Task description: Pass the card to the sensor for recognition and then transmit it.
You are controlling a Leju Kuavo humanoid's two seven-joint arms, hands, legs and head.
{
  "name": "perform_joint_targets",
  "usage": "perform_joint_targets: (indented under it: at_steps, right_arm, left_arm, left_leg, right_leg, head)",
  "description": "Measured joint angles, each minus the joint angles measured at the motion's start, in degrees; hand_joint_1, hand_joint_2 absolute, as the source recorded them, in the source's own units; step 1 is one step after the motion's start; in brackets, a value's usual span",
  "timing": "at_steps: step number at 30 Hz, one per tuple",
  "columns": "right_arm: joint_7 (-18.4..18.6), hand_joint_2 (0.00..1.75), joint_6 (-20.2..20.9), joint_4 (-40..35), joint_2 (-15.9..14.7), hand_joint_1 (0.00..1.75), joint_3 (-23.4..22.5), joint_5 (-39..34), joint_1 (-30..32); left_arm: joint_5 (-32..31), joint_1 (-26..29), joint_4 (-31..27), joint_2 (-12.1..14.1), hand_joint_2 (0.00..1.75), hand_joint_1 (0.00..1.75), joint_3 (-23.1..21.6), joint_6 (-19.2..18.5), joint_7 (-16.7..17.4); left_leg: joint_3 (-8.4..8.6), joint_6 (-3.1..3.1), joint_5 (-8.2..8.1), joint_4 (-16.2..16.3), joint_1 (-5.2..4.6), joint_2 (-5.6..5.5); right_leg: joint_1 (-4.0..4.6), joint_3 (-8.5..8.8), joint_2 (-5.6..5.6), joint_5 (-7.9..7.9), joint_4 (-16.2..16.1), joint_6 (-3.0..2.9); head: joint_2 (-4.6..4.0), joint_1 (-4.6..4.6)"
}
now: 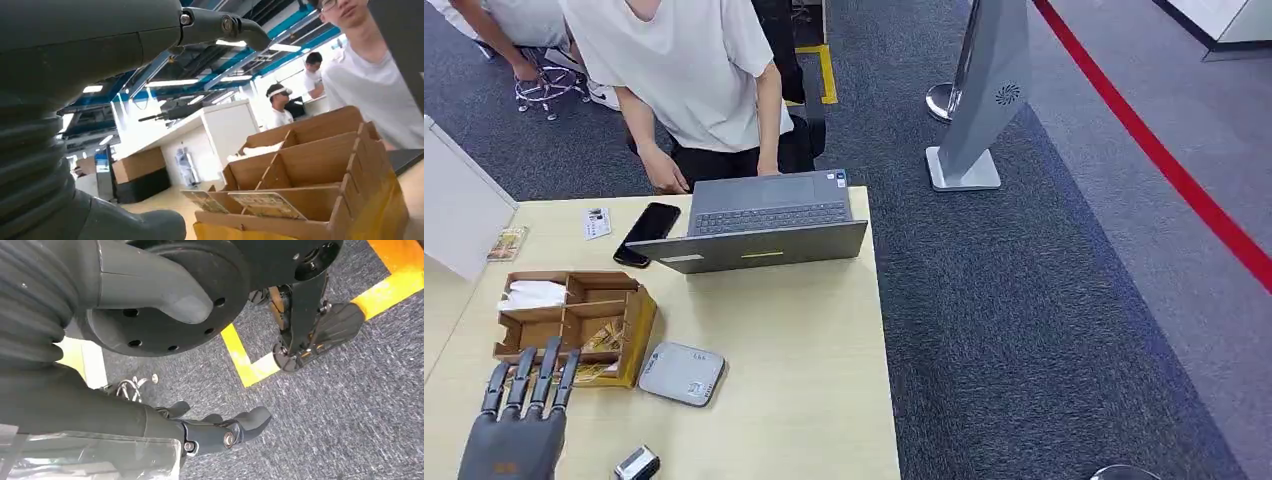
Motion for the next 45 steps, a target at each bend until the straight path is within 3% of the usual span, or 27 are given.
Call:
perform_joint_targets:
  at_steps: [12, 29, 39, 41, 45]
  right_arm:
    - [0.35, 1.75, 0.00, 0.00, 0.00, 0.00, 0.04, 1.34, -0.01]
    - [0.35, 1.75, 0.00, 0.00, 0.00, 0.00, 0.07, 1.38, -0.01]
    - [0.50, 1.75, 0.00, 0.00, -0.02, 0.00, 0.09, 1.47, -0.01]
    - [0.59, 1.75, 0.00, 0.00, -0.04, 0.00, 0.20, 1.55, -0.01]
    - [1.05, 1.75, 0.00, 0.00, -0.04, 0.00, 0.90, 2.54, -0.02]
  left_arm:
    - [1.14, -3.93, 7.85, -3.58, 1.75, 0.00, 3.47, -0.81, -1.70]
    - [1.14, -4.55, 9.88, -4.74, 1.75, 0.00, 3.91, -0.79, -1.75]
    - [1.05, -4.87, 10.04, -5.92, 1.75, 0.00, 4.90, -0.74, -3.41]
    - [0.57, -5.37, 10.50, -6.43, 1.75, 0.00, 5.29, -0.33, -3.89]
    - [-2.66, -8.03, 12.91, -9.46, 1.75, 0.00, 7.27, 4.94, -3.93]
  left_leg:
    - [0.00, 0.02, 0.02, 0.00, 0.00, 0.00]
    - [0.01, 0.02, 0.02, 0.00, 0.00, 0.00]
    - [0.01, 0.02, 0.02, 0.00, 0.01, 0.00]
    - [0.01, 0.02, 0.02, 0.00, 0.00, -0.01]
    - [0.01, 0.05, 0.05, 0.01, 0.00, -0.05]
  right_leg:
    - [0.00, 0.03, 0.01, 0.01, 0.00, 0.00]
    - [0.00, 0.03, 0.00, 0.01, 0.00, 0.00]
    - [0.01, 0.03, 0.00, 0.01, 0.00, 0.00]
    - [0.00, 0.03, 0.00, 0.01, 0.00, 0.00]
    - [0.00, 0.08, -0.04, 0.01, 0.00, 0.00]
  head:
    - [0.00, 0.00]
    - [0.00, -0.02]
    - [0.00, -0.02]
    - [0.00, -0.02]
    - [0.00, 0.00]
